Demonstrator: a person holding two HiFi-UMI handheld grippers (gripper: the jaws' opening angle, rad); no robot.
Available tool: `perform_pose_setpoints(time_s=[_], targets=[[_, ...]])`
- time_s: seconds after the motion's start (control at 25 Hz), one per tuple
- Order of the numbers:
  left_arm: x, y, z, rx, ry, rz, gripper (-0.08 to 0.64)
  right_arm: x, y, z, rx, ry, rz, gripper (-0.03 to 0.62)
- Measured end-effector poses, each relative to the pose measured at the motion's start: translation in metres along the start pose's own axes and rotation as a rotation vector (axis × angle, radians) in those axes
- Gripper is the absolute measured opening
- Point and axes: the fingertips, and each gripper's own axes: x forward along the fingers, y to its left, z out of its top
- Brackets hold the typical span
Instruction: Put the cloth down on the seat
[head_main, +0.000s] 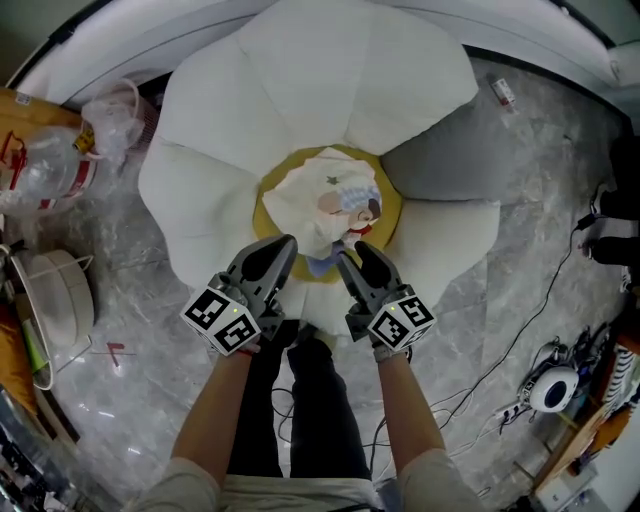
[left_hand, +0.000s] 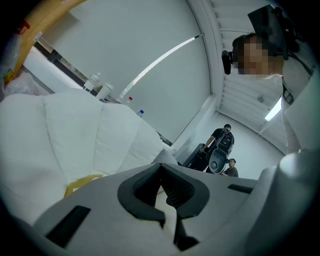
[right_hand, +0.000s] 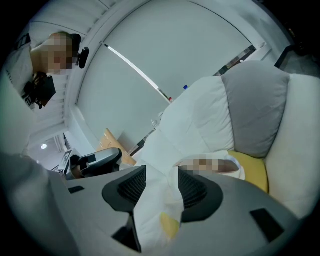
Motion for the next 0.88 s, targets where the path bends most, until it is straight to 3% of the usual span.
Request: perform_pose_setpoints(time_s=[0.2,0.56,0.88], targets=[[-0.007,-0.029,0.019,0.008,0.006,-0.004,0.014,-0.015,0.029,0.028,-0.023,-0.007,0.01,0.19],[-0.019,-0.085,0.06,0.033,-0.004,-0.025,0.014,-0.05,0.08,0.078,-0.05,-0.022,0.017,0.044],[-0.048,-0.138,0.108,0.075,-0.008,-0.036,0.014,-0.079,0.158,0.131,-0.09,-0.048,0.065,0.032]])
